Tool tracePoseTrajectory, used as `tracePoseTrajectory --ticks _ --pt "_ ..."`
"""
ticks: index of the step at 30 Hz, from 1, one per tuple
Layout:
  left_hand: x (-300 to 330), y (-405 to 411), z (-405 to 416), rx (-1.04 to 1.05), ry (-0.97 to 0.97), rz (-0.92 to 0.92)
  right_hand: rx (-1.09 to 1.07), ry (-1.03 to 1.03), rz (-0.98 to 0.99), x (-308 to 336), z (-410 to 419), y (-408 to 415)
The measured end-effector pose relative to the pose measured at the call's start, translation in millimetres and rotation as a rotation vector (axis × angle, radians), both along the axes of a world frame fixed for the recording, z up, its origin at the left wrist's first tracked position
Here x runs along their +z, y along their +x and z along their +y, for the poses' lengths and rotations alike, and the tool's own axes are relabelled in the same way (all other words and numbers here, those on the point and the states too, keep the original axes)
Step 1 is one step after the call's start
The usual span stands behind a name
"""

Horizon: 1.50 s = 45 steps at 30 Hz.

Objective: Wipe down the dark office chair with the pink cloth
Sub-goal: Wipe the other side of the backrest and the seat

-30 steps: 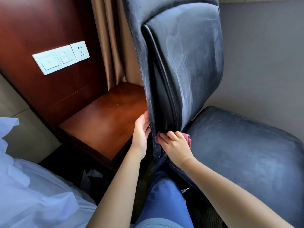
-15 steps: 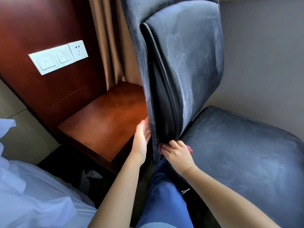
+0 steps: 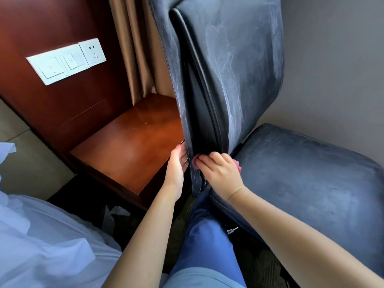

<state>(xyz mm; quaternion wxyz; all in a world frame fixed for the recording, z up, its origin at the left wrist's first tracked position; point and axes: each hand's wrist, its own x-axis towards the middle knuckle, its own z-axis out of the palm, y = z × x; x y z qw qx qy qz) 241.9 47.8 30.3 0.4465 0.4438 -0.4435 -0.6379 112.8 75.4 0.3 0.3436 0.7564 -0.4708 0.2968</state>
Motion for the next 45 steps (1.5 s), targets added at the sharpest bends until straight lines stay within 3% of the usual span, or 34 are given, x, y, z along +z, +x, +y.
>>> tracePoseTrajectory --ticks 5,10,17,25,33,41,45 --pt "0 1 2 0.035 -0.010 -0.003 -0.087 -0.255 -0.244 53 -5 -4" --pt "2 0 7 0.047 -0.021 -0.015 -0.041 -0.020 0.024 -20 0 6" --pt "8 1 13 0.068 -0.004 -0.009 -0.085 0.141 -0.022 -46 3 10" --pt "-8 4 26 0.138 0.012 0.009 -0.039 -0.138 -0.525 3 22 27" --pt "-2 -1 37 0.164 0.041 0.051 -0.028 0.088 -0.274 -50 42 10" --pt "-6 5 38 0.111 0.007 0.072 0.082 -0.211 -0.680 56 31 37" --pt "5 3 38 0.141 -0.014 0.074 0.123 -0.137 -0.589 54 21 40"
